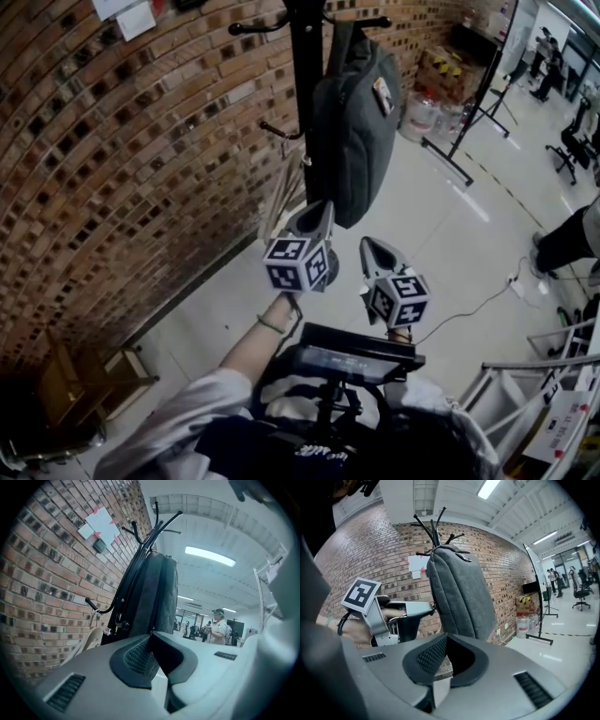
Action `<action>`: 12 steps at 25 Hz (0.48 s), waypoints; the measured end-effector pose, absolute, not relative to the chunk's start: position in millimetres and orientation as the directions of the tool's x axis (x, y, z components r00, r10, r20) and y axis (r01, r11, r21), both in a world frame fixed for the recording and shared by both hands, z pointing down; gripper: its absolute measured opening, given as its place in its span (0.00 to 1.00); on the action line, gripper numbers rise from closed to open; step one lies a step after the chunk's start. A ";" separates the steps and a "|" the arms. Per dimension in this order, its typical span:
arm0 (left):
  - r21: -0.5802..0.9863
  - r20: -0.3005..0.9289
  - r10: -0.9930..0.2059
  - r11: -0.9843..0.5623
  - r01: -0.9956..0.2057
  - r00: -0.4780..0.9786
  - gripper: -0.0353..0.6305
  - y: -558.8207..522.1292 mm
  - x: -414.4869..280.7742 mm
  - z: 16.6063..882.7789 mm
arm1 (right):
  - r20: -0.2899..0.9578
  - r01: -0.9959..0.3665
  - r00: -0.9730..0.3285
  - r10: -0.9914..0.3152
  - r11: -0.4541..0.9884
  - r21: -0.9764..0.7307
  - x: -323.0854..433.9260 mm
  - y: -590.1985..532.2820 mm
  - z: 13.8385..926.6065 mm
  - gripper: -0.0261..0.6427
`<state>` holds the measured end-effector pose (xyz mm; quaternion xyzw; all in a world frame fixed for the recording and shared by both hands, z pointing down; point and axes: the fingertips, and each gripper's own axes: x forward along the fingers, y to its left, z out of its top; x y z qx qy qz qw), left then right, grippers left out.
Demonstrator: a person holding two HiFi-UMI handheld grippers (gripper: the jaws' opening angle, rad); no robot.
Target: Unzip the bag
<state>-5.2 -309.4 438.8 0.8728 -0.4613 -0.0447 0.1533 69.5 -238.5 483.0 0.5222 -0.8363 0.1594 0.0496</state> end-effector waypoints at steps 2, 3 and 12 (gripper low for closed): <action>0.318 0.063 -0.820 -0.523 -0.790 0.569 0.06 -309.9 -4.5 441.2 | 0.250 -0.891 -0.446 -0.860 0.399 -0.215 71.2 -238.6 483.4 0.03; 0.323 0.065 -0.821 -0.521 -0.790 0.568 0.06 -310.2 -4.2 442.8 | 0.250 -0.892 -0.444 -0.860 0.398 -0.214 71.9 -238.7 483.6 0.03; 0.322 0.130 -0.814 -0.505 -0.801 0.566 0.06 -313.8 1.6 470.0 | 0.258 -0.896 -0.436 -0.862 0.390 -0.211 75.8 -238.9 487.1 0.03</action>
